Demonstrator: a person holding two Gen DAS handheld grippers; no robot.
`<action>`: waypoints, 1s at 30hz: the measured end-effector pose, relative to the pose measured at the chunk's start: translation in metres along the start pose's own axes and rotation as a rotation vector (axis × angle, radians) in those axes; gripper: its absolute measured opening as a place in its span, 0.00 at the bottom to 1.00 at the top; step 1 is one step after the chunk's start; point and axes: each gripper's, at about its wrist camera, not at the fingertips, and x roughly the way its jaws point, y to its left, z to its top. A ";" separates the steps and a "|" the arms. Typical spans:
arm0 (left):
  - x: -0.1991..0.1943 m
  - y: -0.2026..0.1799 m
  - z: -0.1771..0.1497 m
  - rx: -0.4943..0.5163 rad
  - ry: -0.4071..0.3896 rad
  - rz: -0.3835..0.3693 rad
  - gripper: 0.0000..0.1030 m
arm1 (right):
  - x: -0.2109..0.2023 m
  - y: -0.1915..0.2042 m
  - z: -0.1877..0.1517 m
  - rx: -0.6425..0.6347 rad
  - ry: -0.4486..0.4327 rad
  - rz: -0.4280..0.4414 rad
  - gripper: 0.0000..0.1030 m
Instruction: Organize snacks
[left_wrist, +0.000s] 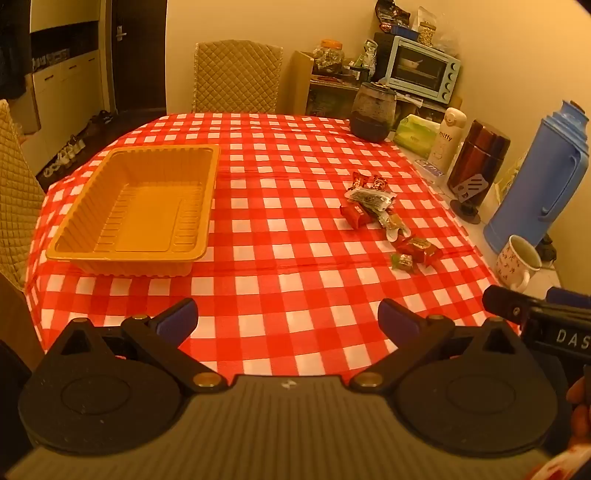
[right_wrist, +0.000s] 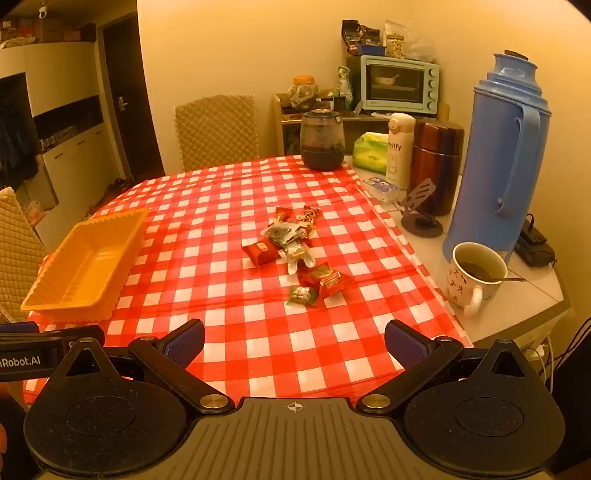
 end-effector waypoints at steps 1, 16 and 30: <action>-0.001 -0.002 -0.001 0.007 -0.003 -0.001 1.00 | 0.000 0.000 0.000 0.000 0.000 0.000 1.00; 0.000 0.001 0.000 -0.020 0.012 -0.018 1.00 | -0.001 0.003 0.000 -0.004 -0.005 -0.001 1.00; -0.002 0.002 0.002 -0.025 0.012 -0.026 1.00 | -0.001 0.001 0.001 0.004 -0.003 -0.001 1.00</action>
